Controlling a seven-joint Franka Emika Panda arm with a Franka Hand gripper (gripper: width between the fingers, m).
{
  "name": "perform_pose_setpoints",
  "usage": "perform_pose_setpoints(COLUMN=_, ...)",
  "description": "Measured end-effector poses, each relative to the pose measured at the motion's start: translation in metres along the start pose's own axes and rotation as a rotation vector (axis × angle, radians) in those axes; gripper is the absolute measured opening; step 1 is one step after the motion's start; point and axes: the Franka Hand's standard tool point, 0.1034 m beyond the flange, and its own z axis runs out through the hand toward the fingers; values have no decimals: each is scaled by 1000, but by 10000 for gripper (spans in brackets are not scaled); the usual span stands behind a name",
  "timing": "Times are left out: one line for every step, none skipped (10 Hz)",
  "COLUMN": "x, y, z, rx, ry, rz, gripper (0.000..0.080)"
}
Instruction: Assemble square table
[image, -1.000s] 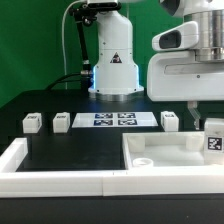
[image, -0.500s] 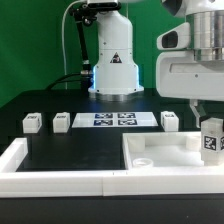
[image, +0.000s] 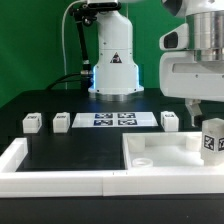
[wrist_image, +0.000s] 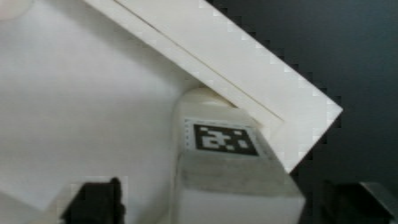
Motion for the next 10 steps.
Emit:
perform_pose_setpoints(x=-1, y=0, z=0, rx=1, ry=0, rz=-20, gripper=585)
perform_pose_setpoints(x=-2, y=-1, z=0, rx=1, ry=-1, rz=-124, gripper=639)
perform_pose_setpoints(x=-4, y=-2, z=0, rx=2, ry=-2, rz=-221, gripper=647)
perform_pose_setpoints(x=-4, y=-3, z=0, rx=3, ry=-2, rz=-349, gripper=647)
perform_pose_setpoints(x=-4, y=-3, z=0, rx=6, ry=1, rz=-481, gripper=648)
perform_pose_setpoints(x=-2, y=-2, z=2, rx=19, ry=13, rz=-573, gripper=648)
perform_pose_setpoints(x=-2, y=0, z=3, rx=16, ry=15, rz=-675, gripper=648)
perform_pose_setpoints(x=-3, y=-1, z=1, rx=16, ry=16, rz=-771, gripper=648)
perform_pose_setpoints(x=-4, y=-2, z=1, rx=15, ry=17, rz=-844, gripper=648)
perform_pose_setpoints(x=-5, y=-2, z=1, rx=15, ry=17, rz=-894, gripper=648)
